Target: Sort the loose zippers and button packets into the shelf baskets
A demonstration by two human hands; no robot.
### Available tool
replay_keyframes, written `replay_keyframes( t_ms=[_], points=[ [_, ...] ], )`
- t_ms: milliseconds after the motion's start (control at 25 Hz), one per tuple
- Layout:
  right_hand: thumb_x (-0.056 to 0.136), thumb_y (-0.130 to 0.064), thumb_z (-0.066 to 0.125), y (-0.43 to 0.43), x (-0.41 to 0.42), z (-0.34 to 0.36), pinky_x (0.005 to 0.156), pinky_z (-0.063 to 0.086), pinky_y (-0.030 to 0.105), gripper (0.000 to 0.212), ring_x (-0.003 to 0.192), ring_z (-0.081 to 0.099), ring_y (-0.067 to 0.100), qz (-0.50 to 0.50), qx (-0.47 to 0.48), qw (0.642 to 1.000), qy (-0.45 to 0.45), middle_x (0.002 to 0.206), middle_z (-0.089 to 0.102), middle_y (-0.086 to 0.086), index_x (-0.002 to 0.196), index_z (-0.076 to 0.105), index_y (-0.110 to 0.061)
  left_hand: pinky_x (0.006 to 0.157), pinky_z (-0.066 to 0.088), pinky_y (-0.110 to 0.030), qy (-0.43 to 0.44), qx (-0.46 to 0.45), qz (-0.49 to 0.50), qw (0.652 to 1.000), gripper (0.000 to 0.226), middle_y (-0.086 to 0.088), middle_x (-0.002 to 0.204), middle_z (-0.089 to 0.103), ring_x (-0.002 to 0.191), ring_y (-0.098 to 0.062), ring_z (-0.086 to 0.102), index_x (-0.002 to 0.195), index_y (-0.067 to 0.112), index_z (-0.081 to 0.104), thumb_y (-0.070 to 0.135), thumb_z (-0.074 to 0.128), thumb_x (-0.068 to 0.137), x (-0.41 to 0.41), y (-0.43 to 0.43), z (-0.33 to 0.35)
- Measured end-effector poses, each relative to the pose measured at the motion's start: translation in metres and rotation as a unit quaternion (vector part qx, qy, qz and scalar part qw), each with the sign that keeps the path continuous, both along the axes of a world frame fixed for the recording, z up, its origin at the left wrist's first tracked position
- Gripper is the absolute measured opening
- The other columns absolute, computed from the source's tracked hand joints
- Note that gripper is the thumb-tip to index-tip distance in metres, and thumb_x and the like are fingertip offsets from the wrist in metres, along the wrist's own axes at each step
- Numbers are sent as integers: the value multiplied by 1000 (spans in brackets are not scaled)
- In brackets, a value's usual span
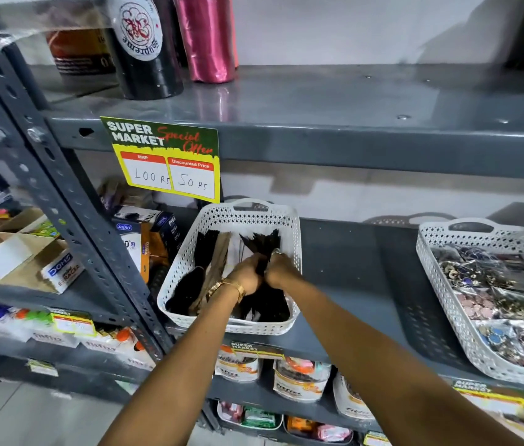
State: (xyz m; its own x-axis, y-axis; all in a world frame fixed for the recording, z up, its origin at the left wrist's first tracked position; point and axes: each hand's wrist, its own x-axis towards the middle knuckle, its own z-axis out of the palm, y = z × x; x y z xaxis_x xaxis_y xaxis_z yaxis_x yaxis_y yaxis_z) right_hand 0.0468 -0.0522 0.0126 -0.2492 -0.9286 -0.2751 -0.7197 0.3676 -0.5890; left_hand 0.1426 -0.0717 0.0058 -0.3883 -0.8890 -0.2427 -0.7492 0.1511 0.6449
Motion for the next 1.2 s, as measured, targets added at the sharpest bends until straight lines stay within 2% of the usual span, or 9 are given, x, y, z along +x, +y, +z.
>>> replay_keyframes(
  t_ms=[120, 200, 400, 520, 720, 880, 1040, 1120, 1200],
  points=[
    [91, -4, 46, 3, 6, -7, 104, 40, 36, 39, 130, 46, 31, -28, -8, 998, 53, 137, 46, 17, 131, 43, -1, 102, 44, -36, 11, -2, 5, 1000, 42, -20, 130, 59, 119, -33, 55, 134, 15, 46, 15, 45, 93, 3, -2, -6],
    [90, -3, 50, 6, 9, -10, 108, 36, 36, 49, 136, 37, 29, -16, 6, 995, 101, 143, 38, 15, 138, 39, 0, 106, 42, -36, 0, -22, -9, 1000, 47, -16, 136, 56, 124, -31, 53, 139, 16, 42, 11, 44, 93, 7, -4, -9],
    [91, -6, 54, 11, 11, -12, 110, 35, 38, 63, 142, 27, 27, -5, 31, 988, 151, 152, 24, 12, 147, 26, -2, 109, 40, -30, 10, -27, -49, 998, 51, -12, 138, 56, 125, -25, 53, 139, 18, 46, 2, 47, 90, 7, -11, -11],
    [89, -5, 57, 14, 9, -9, 108, 37, 37, 67, 140, 30, 27, -7, 39, 987, 157, 150, 26, 14, 147, 23, -2, 109, 41, -31, -12, -22, -61, 998, 52, -13, 139, 54, 125, -25, 53, 139, 16, 45, 2, 52, 89, 0, -15, -7],
    [88, -6, 58, 18, 10, -10, 98, 46, 35, 62, 131, 42, 27, 4, 71, 981, 183, 146, 28, 14, 144, 31, -3, 107, 39, -30, -40, -41, -59, 997, 52, -13, 143, 50, 129, -28, 49, 141, 15, 41, 7, 49, 91, 0, -14, -10],
    [90, -14, 57, 21, 17, -13, 81, 52, 26, 61, 130, 44, 24, 43, 107, 946, 304, 146, 30, 19, 145, 32, -5, 108, 38, -33, -119, -38, -84, 989, 51, -11, 147, 44, 132, -29, 45, 144, 18, 36, 14, 45, 94, 3, -19, -11],
    [90, -13, 55, 19, 18, -12, 91, 49, 24, 59, 132, 42, 27, 72, 121, 923, 358, 146, 31, 24, 145, 34, -4, 93, 52, -41, -243, -34, -106, 964, 41, -17, 133, 56, 112, -35, 59, 137, 19, 38, 24, 33, 96, 4, -19, -9],
    [91, -12, 55, 23, 15, 0, 86, 51, 25, 53, 127, 47, 27, 63, 59, 933, 351, 145, 33, 23, 141, 40, -3, 96, 50, -44, -286, -66, -111, 949, 39, -18, 132, 54, 113, -37, 58, 134, 16, 40, 24, 33, 97, 0, -13, -3],
    [93, -13, 52, 33, 13, 18, 86, 51, 28, 44, 122, 50, 29, 43, -23, 934, 354, 140, 38, 20, 136, 46, -3, 106, 41, -48, -306, -162, -89, 934, 45, -20, 139, 44, 123, -41, 49, 139, 16, 35, 24, 39, 95, -5, -3, 6]
  ],
)
